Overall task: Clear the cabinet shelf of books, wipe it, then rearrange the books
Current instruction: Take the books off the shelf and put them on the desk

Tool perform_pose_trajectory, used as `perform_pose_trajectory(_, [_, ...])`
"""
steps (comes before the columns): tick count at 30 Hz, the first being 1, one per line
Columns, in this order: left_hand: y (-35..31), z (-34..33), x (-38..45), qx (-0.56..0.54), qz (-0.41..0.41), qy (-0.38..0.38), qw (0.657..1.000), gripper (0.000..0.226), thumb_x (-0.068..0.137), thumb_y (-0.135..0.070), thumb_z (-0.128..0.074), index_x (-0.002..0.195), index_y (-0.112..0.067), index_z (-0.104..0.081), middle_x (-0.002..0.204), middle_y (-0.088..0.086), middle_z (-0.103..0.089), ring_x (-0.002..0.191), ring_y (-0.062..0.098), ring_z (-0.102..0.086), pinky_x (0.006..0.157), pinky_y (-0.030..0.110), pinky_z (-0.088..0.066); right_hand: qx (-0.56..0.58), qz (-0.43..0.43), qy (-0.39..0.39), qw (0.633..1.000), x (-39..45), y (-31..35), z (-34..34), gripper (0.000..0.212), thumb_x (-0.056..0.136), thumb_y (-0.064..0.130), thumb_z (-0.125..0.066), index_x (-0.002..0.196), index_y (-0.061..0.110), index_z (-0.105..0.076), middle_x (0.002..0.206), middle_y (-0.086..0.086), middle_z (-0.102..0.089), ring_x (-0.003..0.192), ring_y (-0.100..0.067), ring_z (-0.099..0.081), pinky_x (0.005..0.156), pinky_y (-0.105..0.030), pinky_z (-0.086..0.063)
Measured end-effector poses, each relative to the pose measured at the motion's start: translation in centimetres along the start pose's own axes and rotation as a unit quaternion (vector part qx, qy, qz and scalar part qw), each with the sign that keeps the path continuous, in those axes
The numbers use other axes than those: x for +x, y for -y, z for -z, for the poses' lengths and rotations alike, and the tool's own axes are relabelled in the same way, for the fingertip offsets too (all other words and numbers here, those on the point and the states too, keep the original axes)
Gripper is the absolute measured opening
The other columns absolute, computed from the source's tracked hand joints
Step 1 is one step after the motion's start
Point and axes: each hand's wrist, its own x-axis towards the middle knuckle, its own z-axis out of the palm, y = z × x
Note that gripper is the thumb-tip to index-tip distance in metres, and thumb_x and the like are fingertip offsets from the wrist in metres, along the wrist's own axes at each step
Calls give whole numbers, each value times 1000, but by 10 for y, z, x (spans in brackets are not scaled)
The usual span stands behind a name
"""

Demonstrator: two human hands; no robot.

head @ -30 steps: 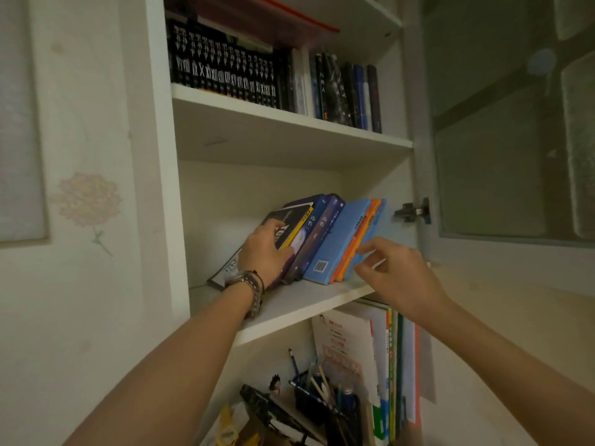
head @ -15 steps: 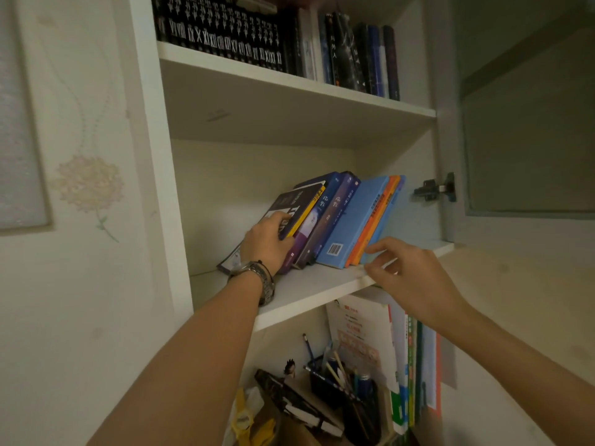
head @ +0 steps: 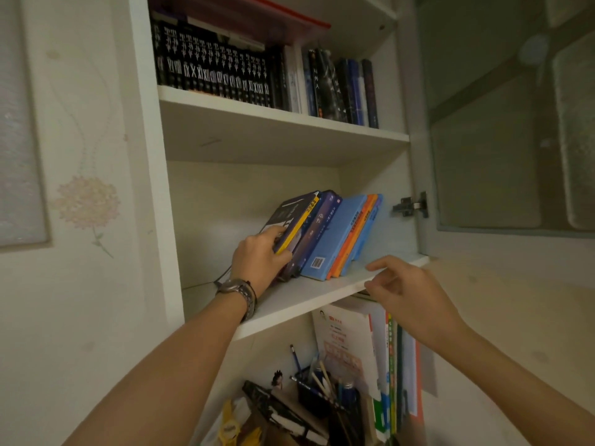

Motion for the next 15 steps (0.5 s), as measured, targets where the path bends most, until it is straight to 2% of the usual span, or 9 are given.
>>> perform_pose_trajectory(4, [-13, 9, -11, -27, -26, -39, 999, 41, 87, -35, -65, 126, -25, -60, 98, -2, -72, 84, 14, -67, 70, 29, -56, 3, -1, -13, 1000, -5, 7, 9, 19, 90, 23, -63, 108, 27, -62, 85, 15, -64, 73, -1, -61, 66, -26, -51])
perform_pose_trajectory(6, [-19, 14, -16, -27, -46, -64, 997, 38, 87, -37, -66, 123, -25, -62, 95, -4, -71, 80, 10, -65, 63, 26, -54, 8, 3, -13, 1000, -6, 11, 10, 18, 91, 23, -62, 108, 27, -62, 85, 16, -63, 73, -2, -62, 66, -24, -51])
perform_pose_trajectory(9, [-27, 28, -24, -46, -67, -81, 993, 36, 85, -26, -65, 121, -22, -63, 99, -3, -67, 78, 9, -59, 60, 21, -43, 11, 9, -6, 1000, -8, 19, 9, 16, 92, 23, -61, 108, 27, -61, 85, 17, -61, 71, 0, -61, 56, -11, -44])
perform_pose_trajectory(12, [-35, 44, -29, -73, -90, -95, 989, 37, 87, -24, -63, 123, -20, -60, 104, -5, -63, 79, 9, -58, 61, 22, -47, 21, 4, 0, 1000, -10, 27, 6, 17, 92, 23, -61, 109, 24, -61, 90, 11, -64, 75, -4, -63, 57, -15, -45])
perform_pose_trajectory(15, [-39, 56, -32, -92, -109, -108, 984, 37, 90, -25, -59, 126, -14, -58, 108, 1, -62, 83, 9, -58, 64, 21, -50, 25, 10, 3, 1000, -13, 37, 3, 21, 91, 26, -62, 113, 24, -61, 97, 8, -65, 80, -7, -64, 62, -21, -49])
